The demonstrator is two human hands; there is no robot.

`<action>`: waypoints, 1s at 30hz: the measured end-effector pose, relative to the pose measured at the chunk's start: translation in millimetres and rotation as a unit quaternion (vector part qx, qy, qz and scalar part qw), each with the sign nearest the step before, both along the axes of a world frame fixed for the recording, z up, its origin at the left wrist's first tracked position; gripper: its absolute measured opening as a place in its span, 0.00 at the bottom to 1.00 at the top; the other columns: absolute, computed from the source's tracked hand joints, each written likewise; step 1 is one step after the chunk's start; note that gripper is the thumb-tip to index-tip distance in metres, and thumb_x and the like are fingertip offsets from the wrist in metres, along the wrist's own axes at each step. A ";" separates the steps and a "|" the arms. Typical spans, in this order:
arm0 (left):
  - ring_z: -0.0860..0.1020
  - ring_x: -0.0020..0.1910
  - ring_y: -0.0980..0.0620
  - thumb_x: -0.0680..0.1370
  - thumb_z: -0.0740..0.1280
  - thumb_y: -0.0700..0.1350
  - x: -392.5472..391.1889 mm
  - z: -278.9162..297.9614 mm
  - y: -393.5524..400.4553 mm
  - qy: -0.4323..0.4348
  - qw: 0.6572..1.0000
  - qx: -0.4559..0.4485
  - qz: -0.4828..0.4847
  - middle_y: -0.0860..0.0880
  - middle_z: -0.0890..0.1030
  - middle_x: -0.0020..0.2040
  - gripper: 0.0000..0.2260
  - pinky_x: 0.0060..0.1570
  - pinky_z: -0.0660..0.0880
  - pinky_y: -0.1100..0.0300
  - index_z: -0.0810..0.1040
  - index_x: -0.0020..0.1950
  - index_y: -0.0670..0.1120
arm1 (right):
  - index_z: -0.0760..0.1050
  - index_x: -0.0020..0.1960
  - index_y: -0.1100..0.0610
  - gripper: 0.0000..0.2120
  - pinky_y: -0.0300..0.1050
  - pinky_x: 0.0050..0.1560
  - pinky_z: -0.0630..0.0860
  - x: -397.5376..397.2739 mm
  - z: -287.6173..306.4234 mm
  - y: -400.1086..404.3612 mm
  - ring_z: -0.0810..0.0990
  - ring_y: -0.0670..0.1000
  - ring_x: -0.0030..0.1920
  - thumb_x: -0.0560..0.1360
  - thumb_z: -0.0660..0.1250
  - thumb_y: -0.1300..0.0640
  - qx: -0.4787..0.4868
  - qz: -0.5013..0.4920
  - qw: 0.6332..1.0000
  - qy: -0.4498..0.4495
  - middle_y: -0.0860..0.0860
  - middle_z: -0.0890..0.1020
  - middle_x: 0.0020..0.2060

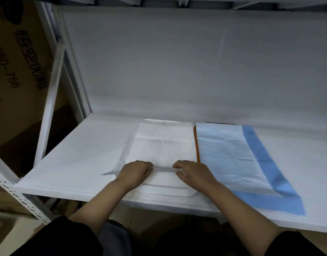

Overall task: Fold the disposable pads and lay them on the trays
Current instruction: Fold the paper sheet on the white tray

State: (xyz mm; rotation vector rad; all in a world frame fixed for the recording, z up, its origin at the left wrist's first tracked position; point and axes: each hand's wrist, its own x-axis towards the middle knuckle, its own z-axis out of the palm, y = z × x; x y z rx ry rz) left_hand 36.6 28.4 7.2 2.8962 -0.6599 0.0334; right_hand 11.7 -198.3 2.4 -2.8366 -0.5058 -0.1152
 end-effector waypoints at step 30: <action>0.67 0.35 0.48 0.78 0.61 0.44 60.2 -21.5 64.0 0.117 0.896 -0.306 0.299 0.50 0.68 0.32 0.13 0.33 0.62 0.58 0.62 0.35 0.45 | 0.72 0.51 0.54 0.03 0.44 0.45 0.70 40.9 -5.2 -34.0 0.75 0.51 0.46 0.77 0.62 0.57 0.363 -0.291 0.880 0.094 0.49 0.77 0.45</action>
